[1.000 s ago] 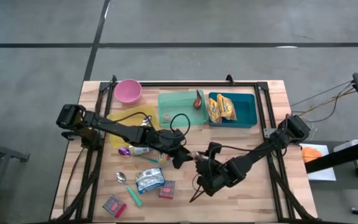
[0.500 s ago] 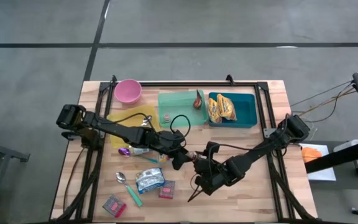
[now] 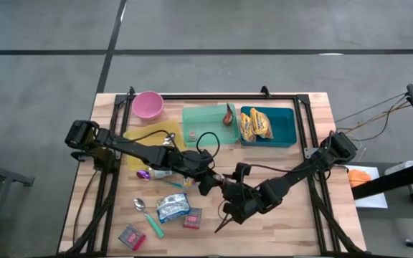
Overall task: Pick & Place Food Item
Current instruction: Put the brown seasoning bottle into the green bin
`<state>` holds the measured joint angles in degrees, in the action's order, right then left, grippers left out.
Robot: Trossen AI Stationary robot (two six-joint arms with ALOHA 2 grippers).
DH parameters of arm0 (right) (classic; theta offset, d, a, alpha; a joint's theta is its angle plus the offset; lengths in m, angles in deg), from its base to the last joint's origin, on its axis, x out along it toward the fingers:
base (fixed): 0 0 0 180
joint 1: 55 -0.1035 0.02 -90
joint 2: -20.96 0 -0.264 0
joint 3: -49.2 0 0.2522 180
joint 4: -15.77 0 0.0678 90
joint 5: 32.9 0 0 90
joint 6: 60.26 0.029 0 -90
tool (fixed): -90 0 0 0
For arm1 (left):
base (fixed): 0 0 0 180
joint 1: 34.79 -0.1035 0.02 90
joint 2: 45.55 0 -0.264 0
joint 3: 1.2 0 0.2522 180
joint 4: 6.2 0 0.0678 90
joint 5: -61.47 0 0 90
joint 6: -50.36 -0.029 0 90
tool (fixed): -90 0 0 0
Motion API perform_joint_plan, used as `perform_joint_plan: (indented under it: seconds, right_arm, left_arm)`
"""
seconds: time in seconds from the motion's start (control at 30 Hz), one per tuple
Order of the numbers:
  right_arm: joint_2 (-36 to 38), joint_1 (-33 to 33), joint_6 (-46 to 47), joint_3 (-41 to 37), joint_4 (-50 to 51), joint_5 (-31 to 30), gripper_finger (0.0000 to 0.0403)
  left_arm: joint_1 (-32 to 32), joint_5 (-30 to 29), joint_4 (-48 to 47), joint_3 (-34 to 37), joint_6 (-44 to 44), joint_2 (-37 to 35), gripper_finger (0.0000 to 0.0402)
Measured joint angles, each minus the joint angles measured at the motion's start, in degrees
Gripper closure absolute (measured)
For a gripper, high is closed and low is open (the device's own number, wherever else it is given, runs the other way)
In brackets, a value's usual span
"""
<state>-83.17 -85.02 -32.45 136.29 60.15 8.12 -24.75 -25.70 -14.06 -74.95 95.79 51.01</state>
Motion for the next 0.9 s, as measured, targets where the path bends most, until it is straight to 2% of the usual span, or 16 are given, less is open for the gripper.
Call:
perform_joint_plan:
  seconds: [0.23, 0.4, 0.9]
  right_arm:
    - [0.00, 0.09, -1.74, 0.86, 0.04, -0.75, 0.0218]
    - [0.00, 0.09, -1.70, 0.99, 0.23, -0.60, 0.0218]
    - [0.00, 0.05, -2.02, 0.99, 0.21, -0.08, 0.0218]
  left_arm:
    - [0.01, 0.23, -0.20, 0.00, 0.01, -0.02, 0.0168]
    - [0.02, 0.22, -0.45, 0.01, -0.33, -0.02, 0.0210]
    - [-0.01, 0.85, -0.45, 0.04, -1.73, -0.01, 0.0211]
